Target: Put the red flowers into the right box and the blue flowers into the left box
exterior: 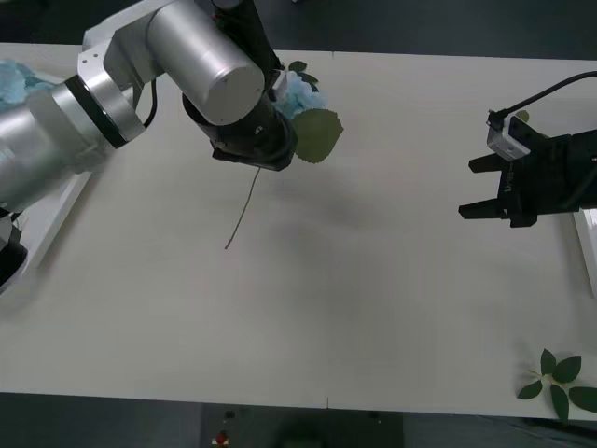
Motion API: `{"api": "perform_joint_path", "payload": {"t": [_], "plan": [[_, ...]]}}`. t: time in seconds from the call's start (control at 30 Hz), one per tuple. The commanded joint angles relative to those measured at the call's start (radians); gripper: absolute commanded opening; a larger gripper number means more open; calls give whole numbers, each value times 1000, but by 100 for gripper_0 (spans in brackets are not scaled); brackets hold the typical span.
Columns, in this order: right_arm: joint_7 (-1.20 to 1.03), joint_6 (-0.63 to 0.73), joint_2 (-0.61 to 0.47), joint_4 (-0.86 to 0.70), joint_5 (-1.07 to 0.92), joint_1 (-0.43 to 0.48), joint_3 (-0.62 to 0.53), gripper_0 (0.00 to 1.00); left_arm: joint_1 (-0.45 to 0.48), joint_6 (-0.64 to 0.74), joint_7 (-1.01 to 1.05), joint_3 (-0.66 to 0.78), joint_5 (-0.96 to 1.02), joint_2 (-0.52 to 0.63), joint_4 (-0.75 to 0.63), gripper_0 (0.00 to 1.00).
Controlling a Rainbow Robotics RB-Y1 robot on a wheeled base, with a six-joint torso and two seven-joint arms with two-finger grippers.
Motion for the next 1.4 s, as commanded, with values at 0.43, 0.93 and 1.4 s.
{"api": "perform_joint_path", "payload": {"t": [0.43, 0.93, 1.4], "plan": [[28, -1, -34, -2, 0, -38, -13, 78, 100, 181, -100, 417, 150, 215, -313, 0], [28, -1, -34, -2, 0, -38, -13, 78, 312, -137, -179, 609, 186, 396, -450, 0], [28, -1, -34, -2, 0, -38, -13, 78, 396, -88, -397, 810, 319, 498, -301, 0]]}}
